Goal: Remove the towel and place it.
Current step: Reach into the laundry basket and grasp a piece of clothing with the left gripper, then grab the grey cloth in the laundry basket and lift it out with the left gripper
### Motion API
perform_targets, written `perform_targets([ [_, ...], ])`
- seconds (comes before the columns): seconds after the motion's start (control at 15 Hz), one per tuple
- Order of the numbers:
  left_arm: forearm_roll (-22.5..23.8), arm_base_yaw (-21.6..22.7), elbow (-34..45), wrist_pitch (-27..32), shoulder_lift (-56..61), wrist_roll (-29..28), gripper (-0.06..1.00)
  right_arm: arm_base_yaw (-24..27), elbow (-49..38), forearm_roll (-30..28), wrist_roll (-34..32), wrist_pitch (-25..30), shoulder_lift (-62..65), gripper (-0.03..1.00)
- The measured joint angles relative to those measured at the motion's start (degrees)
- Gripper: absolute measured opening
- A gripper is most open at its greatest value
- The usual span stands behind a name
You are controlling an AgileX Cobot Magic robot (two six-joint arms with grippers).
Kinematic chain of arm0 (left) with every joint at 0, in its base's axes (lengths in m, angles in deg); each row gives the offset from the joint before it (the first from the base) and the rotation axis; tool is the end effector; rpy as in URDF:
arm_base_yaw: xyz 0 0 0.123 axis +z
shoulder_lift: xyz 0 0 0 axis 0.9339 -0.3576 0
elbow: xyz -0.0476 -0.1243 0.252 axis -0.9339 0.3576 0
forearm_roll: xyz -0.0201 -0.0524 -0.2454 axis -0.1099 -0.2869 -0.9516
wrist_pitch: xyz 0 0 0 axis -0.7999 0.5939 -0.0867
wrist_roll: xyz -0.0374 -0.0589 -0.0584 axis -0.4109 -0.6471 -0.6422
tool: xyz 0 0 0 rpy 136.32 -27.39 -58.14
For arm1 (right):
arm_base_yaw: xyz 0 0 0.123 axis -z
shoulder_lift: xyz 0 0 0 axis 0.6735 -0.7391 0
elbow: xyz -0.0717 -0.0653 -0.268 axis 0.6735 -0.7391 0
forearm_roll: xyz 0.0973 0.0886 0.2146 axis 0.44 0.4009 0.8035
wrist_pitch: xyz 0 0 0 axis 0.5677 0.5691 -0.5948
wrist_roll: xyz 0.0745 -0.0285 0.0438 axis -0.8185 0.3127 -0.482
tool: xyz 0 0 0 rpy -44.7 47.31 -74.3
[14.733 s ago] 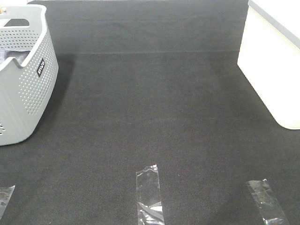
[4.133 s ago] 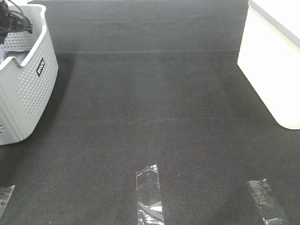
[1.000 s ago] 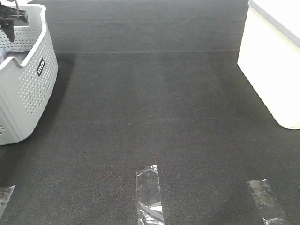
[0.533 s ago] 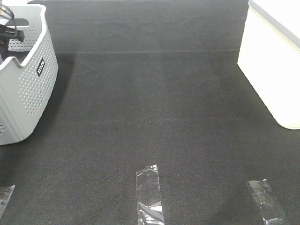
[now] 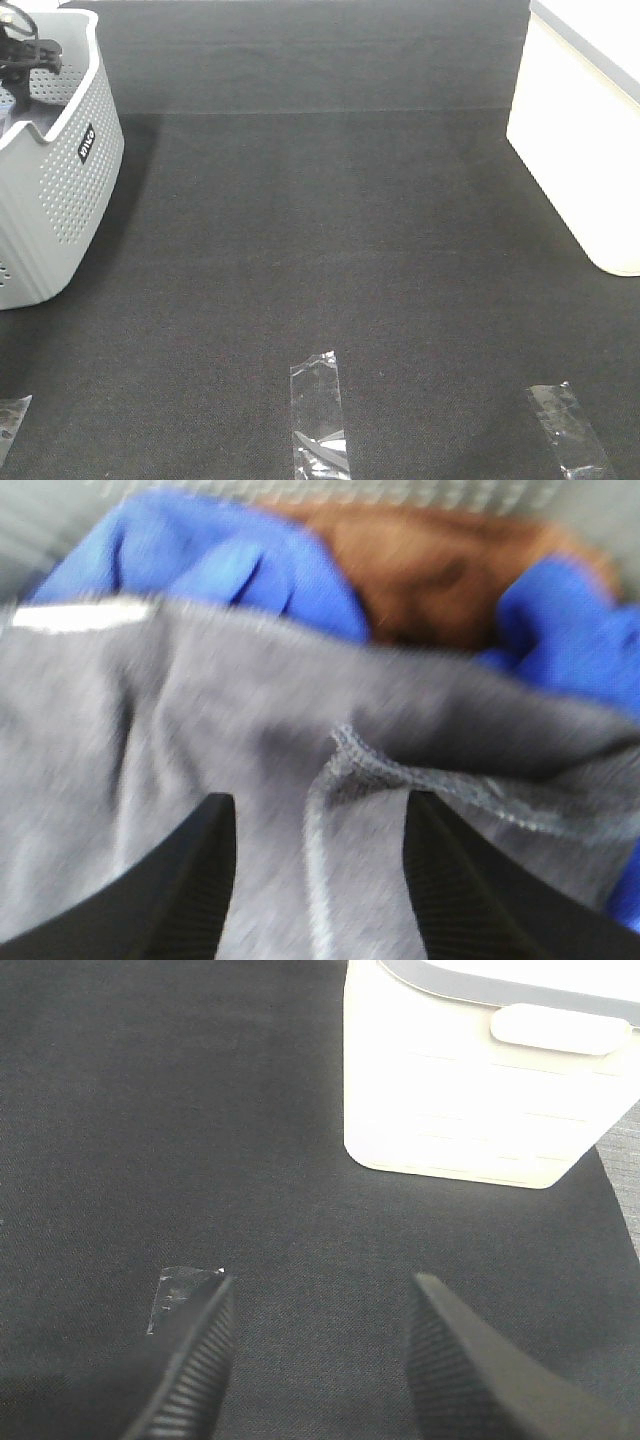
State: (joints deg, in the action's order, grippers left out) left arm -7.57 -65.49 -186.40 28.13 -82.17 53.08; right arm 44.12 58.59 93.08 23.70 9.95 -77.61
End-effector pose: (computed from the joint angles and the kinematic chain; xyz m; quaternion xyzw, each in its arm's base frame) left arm 0.5207 0.0446 0.2139 -0.0638 0.9705 0.0681 0.2223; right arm -0.0072 0.0076 0.2791 -0.0924 0.8469 -0.0257 0.5231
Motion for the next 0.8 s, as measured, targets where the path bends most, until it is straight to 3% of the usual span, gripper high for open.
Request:
perform_targets([
  [0.4, -3.95, 0.00, 0.23, -1.03, -2.12, 0.00, 0.47, 0.00, 0.00, -0.06, 0.00, 0.00, 0.00, 0.50],
  [0.67, -4.41, 0.00, 0.23, -2.12, -2.12, 0.00, 0.25, 0.00, 0.00, -0.06, 0.00, 0.00, 0.00, 0.50],
  [0.8, -4.41, 0.00, 0.23, -2.35, -2.12, 0.00, 0.03, 0.00, 0.00, -0.06, 0.00, 0.00, 0.00, 0.50],
])
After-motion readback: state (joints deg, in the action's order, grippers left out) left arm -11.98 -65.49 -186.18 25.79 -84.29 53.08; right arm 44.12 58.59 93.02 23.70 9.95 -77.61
